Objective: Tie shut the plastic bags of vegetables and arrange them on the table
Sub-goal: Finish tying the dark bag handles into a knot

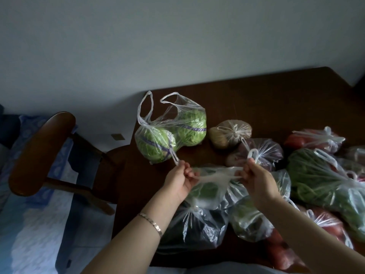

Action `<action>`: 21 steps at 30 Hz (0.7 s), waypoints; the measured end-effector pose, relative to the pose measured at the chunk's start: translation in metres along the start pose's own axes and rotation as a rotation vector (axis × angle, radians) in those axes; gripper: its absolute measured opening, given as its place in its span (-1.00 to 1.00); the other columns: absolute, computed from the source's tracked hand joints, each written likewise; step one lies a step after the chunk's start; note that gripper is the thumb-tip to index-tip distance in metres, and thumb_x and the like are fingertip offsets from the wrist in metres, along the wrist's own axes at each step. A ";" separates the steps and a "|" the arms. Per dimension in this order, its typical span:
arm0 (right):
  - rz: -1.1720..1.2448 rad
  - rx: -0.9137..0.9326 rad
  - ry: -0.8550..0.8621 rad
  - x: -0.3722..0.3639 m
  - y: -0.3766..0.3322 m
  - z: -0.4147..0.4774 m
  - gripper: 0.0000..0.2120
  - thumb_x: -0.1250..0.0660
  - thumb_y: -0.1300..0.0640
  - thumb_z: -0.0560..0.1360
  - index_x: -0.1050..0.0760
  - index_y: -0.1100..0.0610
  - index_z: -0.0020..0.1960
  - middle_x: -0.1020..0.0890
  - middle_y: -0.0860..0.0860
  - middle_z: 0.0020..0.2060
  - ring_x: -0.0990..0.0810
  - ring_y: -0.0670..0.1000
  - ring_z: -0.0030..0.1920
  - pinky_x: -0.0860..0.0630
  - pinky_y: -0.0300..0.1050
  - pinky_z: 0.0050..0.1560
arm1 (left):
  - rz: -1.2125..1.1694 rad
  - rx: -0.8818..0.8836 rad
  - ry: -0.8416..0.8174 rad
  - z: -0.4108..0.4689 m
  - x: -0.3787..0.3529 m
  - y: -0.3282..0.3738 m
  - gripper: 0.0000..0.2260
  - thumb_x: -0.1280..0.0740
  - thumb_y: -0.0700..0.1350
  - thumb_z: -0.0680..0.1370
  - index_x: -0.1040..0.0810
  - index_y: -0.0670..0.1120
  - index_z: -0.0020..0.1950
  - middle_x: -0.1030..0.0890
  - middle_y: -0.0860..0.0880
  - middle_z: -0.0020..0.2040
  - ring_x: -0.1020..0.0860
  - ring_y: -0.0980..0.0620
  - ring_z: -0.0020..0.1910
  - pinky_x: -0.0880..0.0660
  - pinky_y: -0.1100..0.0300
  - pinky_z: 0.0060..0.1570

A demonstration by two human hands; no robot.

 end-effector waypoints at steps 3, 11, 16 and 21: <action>-0.195 0.098 -0.054 -0.010 -0.007 -0.002 -0.69 -0.13 0.10 0.58 -0.49 0.18 -0.27 -0.34 -0.06 -0.59 -0.42 -0.04 -0.48 -0.44 -0.16 -0.29 | 0.313 -0.097 -0.068 -0.005 -0.008 -0.002 -0.72 -0.09 -0.11 0.63 -0.49 -0.15 -0.19 -0.31 0.04 -0.50 -0.28 0.18 -0.62 -0.32 0.34 -0.57; -0.521 0.001 -0.127 -0.037 -0.009 0.011 -0.73 -0.04 0.30 0.58 -0.51 0.29 0.08 -0.29 0.00 -0.46 -0.24 -0.09 -0.44 -0.22 -0.31 -0.47 | 0.691 -0.288 -0.257 -0.022 -0.018 -0.008 -0.69 -0.12 -0.40 0.56 -0.57 -0.19 0.15 -0.61 0.12 -0.32 -0.50 0.25 -0.41 -0.45 0.40 -0.30; -0.510 0.060 -0.032 -0.035 0.002 0.009 -0.83 -0.20 0.32 0.53 -0.57 0.27 -0.01 -0.43 0.05 -0.46 -0.36 -0.08 -0.49 -0.29 -0.38 -0.52 | 0.510 -0.185 -0.170 -0.026 -0.016 -0.009 -0.83 -0.32 -0.32 0.49 -0.62 -0.07 -0.14 -0.65 0.02 -0.41 -0.60 0.14 -0.41 -0.56 0.25 -0.21; -0.526 0.114 0.011 -0.032 0.005 -0.001 -0.94 -0.45 0.27 0.37 -0.60 0.15 -0.23 -0.61 0.05 -0.43 -0.50 -0.13 -0.51 -0.43 -0.36 -0.47 | 0.531 -0.192 -0.140 -0.025 -0.013 -0.013 -0.89 -0.40 -0.24 0.45 -0.63 -0.05 -0.22 -0.66 0.01 -0.38 -0.60 0.10 -0.37 -0.57 0.25 -0.25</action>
Point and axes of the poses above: each hand's wrist, its own z-axis towards the middle knuckle, its own x-axis out of the back of the hand, y = z × x, the point moved 1 cm from there along z, towards the middle knuckle
